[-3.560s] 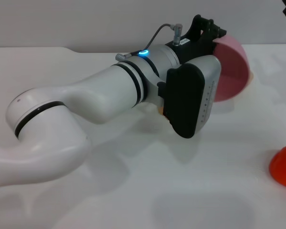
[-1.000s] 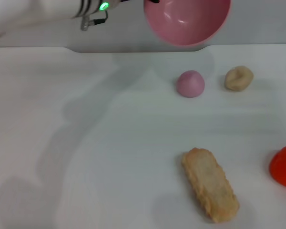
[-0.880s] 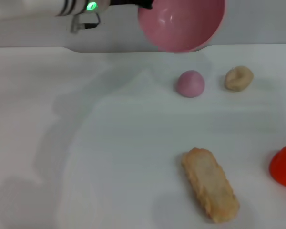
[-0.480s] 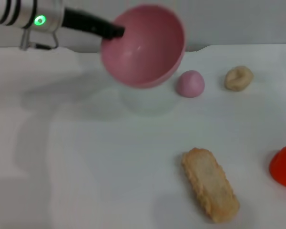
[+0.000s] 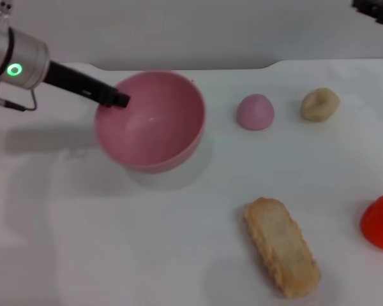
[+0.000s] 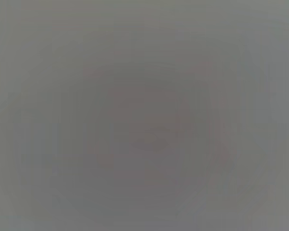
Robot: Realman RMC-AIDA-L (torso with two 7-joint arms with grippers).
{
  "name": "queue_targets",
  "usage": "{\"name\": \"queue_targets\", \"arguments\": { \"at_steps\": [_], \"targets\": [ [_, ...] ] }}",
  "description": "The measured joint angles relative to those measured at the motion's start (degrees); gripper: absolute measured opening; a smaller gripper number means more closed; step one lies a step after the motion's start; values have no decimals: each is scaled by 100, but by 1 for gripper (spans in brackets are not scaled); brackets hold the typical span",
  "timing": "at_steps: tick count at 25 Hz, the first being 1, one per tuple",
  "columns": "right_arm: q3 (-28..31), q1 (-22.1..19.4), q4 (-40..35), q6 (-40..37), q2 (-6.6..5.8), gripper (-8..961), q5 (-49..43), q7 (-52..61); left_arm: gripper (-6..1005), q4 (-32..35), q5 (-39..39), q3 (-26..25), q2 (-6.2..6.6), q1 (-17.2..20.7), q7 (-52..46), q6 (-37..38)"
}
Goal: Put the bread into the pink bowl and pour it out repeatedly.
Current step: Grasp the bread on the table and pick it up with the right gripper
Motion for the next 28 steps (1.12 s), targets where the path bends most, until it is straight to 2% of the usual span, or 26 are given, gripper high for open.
{"name": "queue_targets", "arguments": {
  "at_steps": [5,10,14,20,24,28],
  "targets": [
    [-87,209,-1146,1415,68,604,-2092,1746,69,2,5,6,73,152,42,15],
    [-302,625,-1621,3268,80,604,-2950,2605,69,2,11,37,95,234,67,27],
    [-405,973,-1703,4395,87,604,-3415,3124,69,2,17,41,96,267,93,28],
    [-642,1313,-1722,5411,92,602,-3832,3785,69,8,24,46,100,423,147,43],
    [-958,1443,-1554,5707,202,600,-3843,4082,69,11,24,46,100,427,198,64],
    [-1247,1585,-1008,5815,301,597,-3882,4163,69,18,24,45,99,408,263,59]
  ]
}}
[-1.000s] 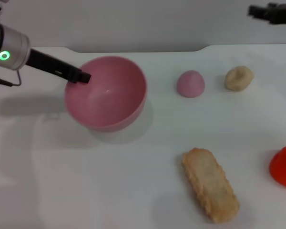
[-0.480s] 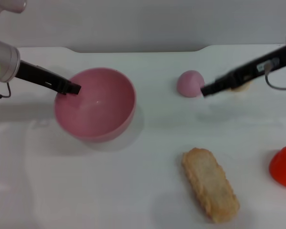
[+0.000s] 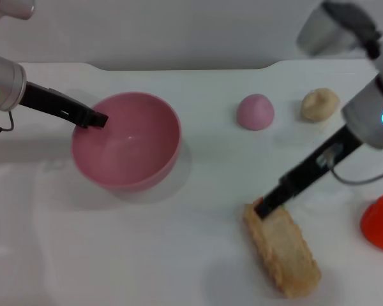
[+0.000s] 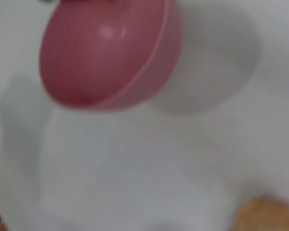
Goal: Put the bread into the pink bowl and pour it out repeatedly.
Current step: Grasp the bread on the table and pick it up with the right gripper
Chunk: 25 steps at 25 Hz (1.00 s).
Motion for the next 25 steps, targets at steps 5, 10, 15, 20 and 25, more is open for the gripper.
{"name": "queue_targets", "arguments": {
  "at_steps": [5,10,15,20,25],
  "targets": [
    [-19,95,773,-60,-8,594,-97,37,69,10,-1,-36,-19,-22,86,-39],
    [97,117,786,-69,-78,591,-370,135,69,44,-5,-22,-50,-43,168,-66],
    [439,54,640,-10,-262,588,-410,277,70,32,-13,-8,-85,-77,273,-139],
    [652,-52,712,-3,-374,585,-415,345,70,14,-13,-16,-107,-77,316,-158],
    [618,-134,778,-49,-225,582,-432,302,70,13,-13,-32,-119,-72,318,-159]
  ]
}}
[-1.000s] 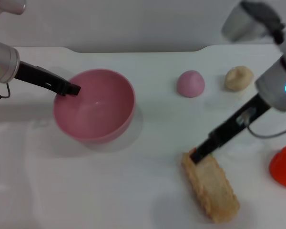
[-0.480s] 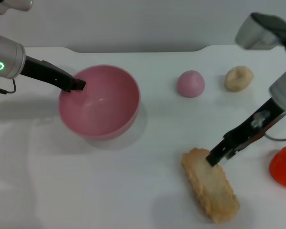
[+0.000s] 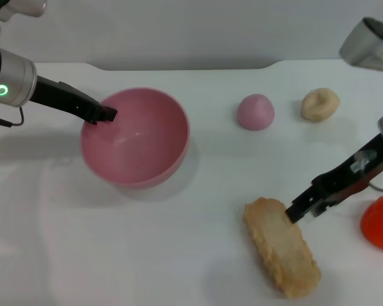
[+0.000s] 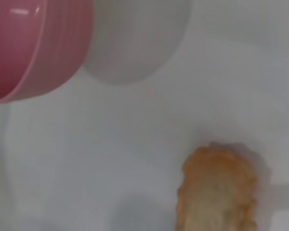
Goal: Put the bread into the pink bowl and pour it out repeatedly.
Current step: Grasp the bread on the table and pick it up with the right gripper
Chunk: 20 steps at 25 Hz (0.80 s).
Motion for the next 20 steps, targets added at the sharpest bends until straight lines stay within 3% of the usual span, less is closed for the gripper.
{"name": "queue_targets", "arguments": {
  "at_steps": [5,15,20],
  "targets": [
    [-25,-28,36,-12,116,579,-56,-40,70,-1,1,24,-5,5,2,-3],
    [48,-92,78,-16,47,573,-317,-42,70,-8,8,31,14,4,28,-5],
    [14,-93,116,-105,122,570,-317,-46,71,1,12,31,11,-12,71,-13]
  ]
}}
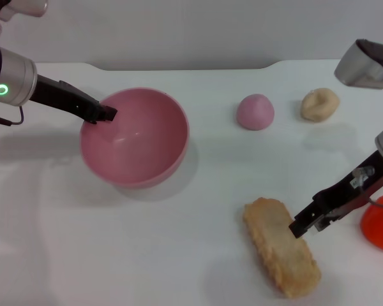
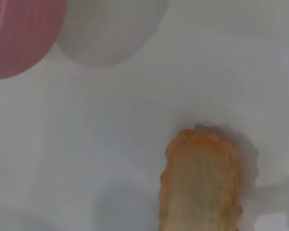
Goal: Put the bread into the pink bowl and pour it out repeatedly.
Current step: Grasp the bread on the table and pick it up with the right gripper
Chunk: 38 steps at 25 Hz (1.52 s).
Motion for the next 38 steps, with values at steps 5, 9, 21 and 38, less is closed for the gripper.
{"name": "queue_targets", "arguments": {
  "at_steps": [5,9,21,38],
  "targets": [
    [-15,1,238,-124,43,567,0,-32,71,2,0,0,-10,-7,3,-19],
    [3,-31,312,-169,44,564,0,-39,71,-9,0,0,-12,-10,3,-19],
    [11,-120,317,-293,85,557,6,-43,71,-14,-1,9,-14,-10,63,3],
    [22,-100,603,-437,179,546,9,-44,72,-15,-1,8,-39,46,131,27]
  ]
}}
